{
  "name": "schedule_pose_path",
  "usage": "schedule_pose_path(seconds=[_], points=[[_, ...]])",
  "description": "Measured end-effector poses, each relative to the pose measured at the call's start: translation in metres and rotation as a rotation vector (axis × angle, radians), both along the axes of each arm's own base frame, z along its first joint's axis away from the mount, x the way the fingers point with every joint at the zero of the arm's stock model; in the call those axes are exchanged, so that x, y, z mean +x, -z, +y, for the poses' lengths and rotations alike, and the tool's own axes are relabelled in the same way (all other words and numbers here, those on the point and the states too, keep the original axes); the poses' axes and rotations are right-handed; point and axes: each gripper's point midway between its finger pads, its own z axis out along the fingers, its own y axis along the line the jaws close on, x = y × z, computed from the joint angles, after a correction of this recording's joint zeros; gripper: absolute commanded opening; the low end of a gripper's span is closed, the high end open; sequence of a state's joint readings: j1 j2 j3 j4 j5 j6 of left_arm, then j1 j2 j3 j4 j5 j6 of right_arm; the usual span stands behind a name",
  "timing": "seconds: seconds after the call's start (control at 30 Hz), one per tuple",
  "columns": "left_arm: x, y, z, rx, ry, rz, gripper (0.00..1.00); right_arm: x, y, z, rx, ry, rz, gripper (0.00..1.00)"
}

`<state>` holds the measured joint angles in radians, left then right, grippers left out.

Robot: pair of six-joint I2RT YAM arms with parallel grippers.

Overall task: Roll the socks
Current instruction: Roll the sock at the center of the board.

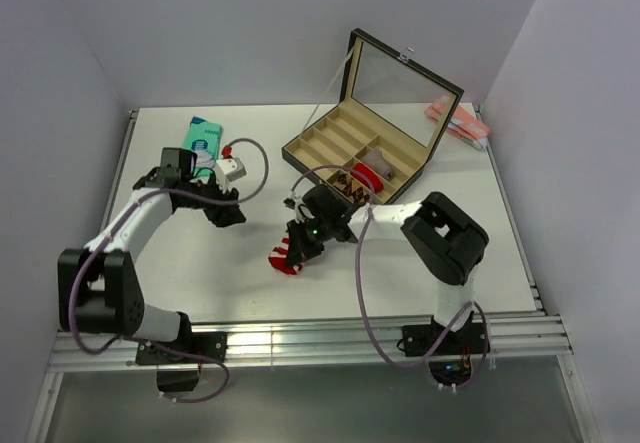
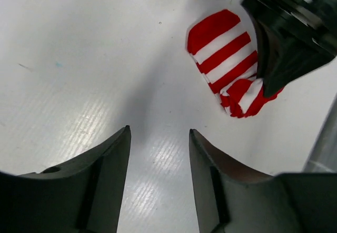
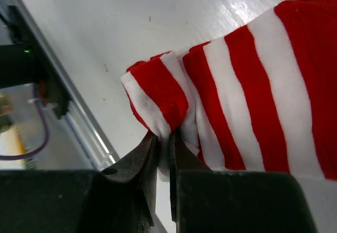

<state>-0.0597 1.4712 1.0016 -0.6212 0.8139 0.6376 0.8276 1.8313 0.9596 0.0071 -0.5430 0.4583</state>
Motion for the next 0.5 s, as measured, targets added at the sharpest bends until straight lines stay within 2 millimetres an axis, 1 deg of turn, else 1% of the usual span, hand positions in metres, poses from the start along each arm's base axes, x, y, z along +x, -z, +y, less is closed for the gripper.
schedule_pose_path(seconds=[0.07,0.13,0.17,0.27,0.33,0.43,0.5], points=[[-0.007,-0.003,-0.004,0.048,0.026,-0.099,0.55,0.005,0.000,0.001,0.023,-0.005,0.082,0.00],[-0.015,0.001,-0.014,0.105,0.066,-0.201,0.56,0.010,-0.001,0.002,0.043,-0.008,0.147,0.00],[-0.021,0.005,-0.020,0.142,0.092,-0.259,0.57,0.012,0.000,0.002,0.049,-0.009,0.184,0.00],[-0.044,0.021,-0.038,0.188,0.173,-0.362,0.61,0.019,0.000,0.001,0.057,-0.008,0.265,0.00],[-0.053,0.032,-0.041,0.214,0.188,-0.407,0.62,0.020,0.000,0.000,0.059,-0.007,0.304,0.00],[-0.052,0.038,-0.042,0.244,0.181,-0.458,0.73,0.022,0.000,-0.001,0.061,-0.004,0.344,0.00],[-0.048,0.035,-0.046,0.246,0.181,-0.492,0.74,0.022,0.000,-0.002,0.058,-0.001,0.360,0.00]])
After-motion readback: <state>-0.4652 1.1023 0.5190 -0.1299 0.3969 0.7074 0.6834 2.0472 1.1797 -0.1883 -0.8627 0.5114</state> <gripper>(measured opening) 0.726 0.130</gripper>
